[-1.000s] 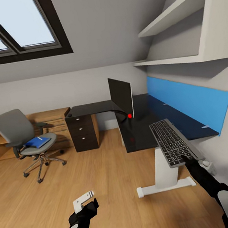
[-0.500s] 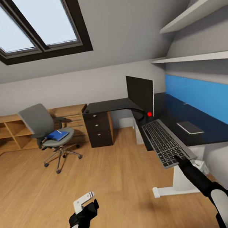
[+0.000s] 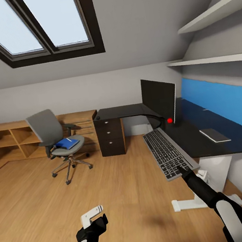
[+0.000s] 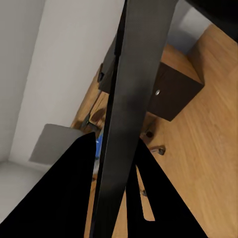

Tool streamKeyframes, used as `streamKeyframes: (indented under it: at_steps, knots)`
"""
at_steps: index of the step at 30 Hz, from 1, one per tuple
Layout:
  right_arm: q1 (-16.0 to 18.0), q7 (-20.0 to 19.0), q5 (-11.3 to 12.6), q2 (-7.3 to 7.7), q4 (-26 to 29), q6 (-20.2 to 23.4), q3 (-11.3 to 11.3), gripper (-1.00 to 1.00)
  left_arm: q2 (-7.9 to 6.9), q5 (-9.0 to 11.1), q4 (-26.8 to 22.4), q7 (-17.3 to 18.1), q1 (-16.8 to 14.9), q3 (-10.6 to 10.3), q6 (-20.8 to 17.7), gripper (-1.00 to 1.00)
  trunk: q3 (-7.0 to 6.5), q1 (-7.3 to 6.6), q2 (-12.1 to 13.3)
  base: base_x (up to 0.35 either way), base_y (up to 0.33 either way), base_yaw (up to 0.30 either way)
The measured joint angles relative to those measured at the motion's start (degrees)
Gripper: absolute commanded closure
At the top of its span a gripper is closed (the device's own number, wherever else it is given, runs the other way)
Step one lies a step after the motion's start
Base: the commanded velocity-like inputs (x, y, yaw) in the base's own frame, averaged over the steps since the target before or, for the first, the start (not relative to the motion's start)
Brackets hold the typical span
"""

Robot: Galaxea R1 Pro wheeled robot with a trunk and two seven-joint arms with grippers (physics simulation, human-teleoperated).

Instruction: In the bedroom, organize the workspace by keeping the computer under the desk, ensuring the monitor is on the desk, placing the keyboard on the desk next to the monitor, placing the mouse on the desk next to the keyboard, moving the folder from the swivel chair onto the desk next to the mouse, stacking the notebook on top of the folder with the pen on top of the notebook, and positioning the swivel chair next to the desk.

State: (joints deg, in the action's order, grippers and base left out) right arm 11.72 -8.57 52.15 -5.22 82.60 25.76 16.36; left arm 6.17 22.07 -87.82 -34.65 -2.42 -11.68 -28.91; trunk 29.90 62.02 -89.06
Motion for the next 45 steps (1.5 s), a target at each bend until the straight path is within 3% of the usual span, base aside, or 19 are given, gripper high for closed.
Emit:
streamKeyframes:
  at_steps: [4,6,7,8,18,22,23,27,34,45]
  knots:
    - [0.00,0.03,0.14,0.03,0.01,-0.01,-0.37,1.00,0.00,-0.02,0.00,0.00,0.00,-0.36,0.03,-1.00,-0.35,-0.43,0.79,0.021,0.009,0.000]
    - [0.00,0.03,0.19,0.11,-0.02,0.00,-1.77,1.00,-0.01,-0.01,0.00,0.01,0.00,-0.50,-0.01,-1.00,-0.71,-0.86,1.59,0.033,0.001,0.000]
    - [-0.01,0.06,-0.28,0.17,-0.09,-0.12,-3.95,1.00,-0.01,-0.06,0.00,0.01,0.00,-0.55,0.01,-1.00,-0.89,-1.09,1.99,0.122,0.000,0.000]
    - [0.01,0.01,0.20,0.17,-0.05,-0.13,-4.58,1.00,-0.01,-0.06,0.00,0.01,0.00,-0.55,0.01,-1.00,-1.08,-1.31,2.39,0.187,0.000,0.000]
    - [0.01,0.06,-0.29,0.19,-0.04,-0.20,-5.37,1.00,-0.01,-0.09,0.00,0.00,0.00,-0.50,0.10,-1.00,-2.87,-3.53,6.40,0.291,0.000,0.002]
    - [0.01,0.19,-0.43,0.18,-0.06,-0.31,-7.18,1.00,-0.01,-0.09,-0.01,0.01,0.01,-0.48,0.10,-1.00,-3.59,-4.41,8.01,0.326,0.000,0.137]
    - [0.01,0.27,-1.68,0.14,-0.10,-0.36,-7.72,1.00,-0.01,-0.09,-0.01,0.01,0.01,-0.50,0.09,-1.00,-3.77,-4.63,8.41,0.327,0.000,0.251]
    - [0.02,0.18,-3.97,-0.02,-0.11,-0.62,-8.02,1.00,-0.01,-0.09,-0.02,-0.07,0.01,-0.47,0.10,-1.00,-4.49,-5.51,10.01,0.327,0.000,0.271]
    - [0.02,0.17,-4.16,0.05,-0.11,-0.64,-7.96,1.00,-0.01,-0.09,-0.02,-0.08,0.01,-0.45,0.10,-1.00,-5.74,-7.05,12.82,0.329,0.000,0.258]
    - [0.01,0.00,-4.17,0.19,-0.10,-0.64,-7.84,1.00,-0.01,-0.10,0.00,-0.08,0.00,-0.35,0.10,-1.00,-7.72,-9.47,17.23,0.330,0.000,0.030]
